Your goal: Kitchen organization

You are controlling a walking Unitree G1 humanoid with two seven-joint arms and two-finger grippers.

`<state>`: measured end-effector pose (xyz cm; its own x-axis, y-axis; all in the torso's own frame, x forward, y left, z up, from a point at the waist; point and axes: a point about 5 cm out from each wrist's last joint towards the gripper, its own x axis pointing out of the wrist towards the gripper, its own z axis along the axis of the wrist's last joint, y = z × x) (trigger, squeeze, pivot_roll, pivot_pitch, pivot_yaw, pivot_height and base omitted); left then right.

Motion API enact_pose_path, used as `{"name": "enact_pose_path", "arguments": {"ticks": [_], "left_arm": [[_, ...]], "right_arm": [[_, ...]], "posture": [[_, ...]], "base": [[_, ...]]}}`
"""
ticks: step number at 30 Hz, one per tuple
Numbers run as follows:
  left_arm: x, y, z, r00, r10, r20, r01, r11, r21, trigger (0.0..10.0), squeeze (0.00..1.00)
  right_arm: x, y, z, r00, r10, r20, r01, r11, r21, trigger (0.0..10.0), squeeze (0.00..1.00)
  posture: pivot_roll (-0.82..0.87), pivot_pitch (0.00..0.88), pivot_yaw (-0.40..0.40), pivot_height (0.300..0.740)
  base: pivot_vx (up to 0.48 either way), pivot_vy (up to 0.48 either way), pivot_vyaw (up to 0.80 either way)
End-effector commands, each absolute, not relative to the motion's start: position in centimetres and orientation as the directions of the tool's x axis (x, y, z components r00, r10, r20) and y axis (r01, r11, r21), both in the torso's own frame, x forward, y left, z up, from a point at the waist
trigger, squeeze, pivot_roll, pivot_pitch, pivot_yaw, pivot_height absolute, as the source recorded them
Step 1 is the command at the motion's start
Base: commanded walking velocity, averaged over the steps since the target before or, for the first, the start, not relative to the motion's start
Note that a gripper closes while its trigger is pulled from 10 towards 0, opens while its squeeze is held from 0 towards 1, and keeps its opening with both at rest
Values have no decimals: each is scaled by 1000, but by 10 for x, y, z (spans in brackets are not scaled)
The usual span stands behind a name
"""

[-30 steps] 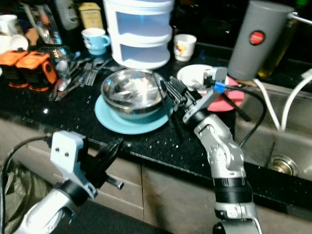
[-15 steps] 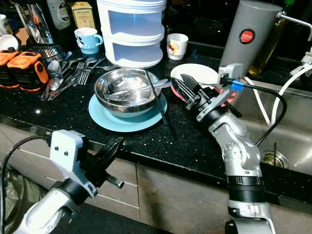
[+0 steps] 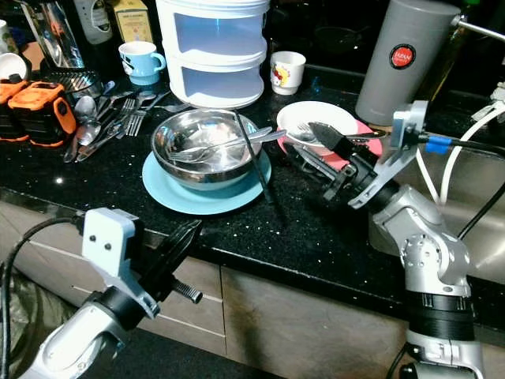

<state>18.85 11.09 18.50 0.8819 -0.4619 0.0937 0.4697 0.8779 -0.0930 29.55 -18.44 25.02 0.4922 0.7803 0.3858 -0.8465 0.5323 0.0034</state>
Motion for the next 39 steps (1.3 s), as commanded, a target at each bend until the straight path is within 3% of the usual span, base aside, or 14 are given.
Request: {"name": "enact_pose_path", "arguments": {"ticks": [1,18,30,39], "left_arm": [[189,109,182,878,-472,80,478,873,-99,10000,0],[189,106,181,872,-484,81,490,864,-112,10000,0],[188,105,181,870,-486,84,493,862,-118,10000,0],[188,104,180,870,-487,80,493,861,-121,10000,0]], "right_arm": [[293,-180,245,482,817,317,-857,514,-20,10000,0],[292,-166,246,467,874,132,-874,480,-83,10000,0],[292,-163,250,462,877,135,-882,470,-32,10000,0],[293,-165,260,464,853,241,-884,464,57,10000,0]], "posture": [[181,0,-56,740],[176,0,-64,740],[177,0,-65,740],[177,0,-61,740]], "base": [[0,0,0],[0,0,0],[0,0,0],[0,0,0]]}}
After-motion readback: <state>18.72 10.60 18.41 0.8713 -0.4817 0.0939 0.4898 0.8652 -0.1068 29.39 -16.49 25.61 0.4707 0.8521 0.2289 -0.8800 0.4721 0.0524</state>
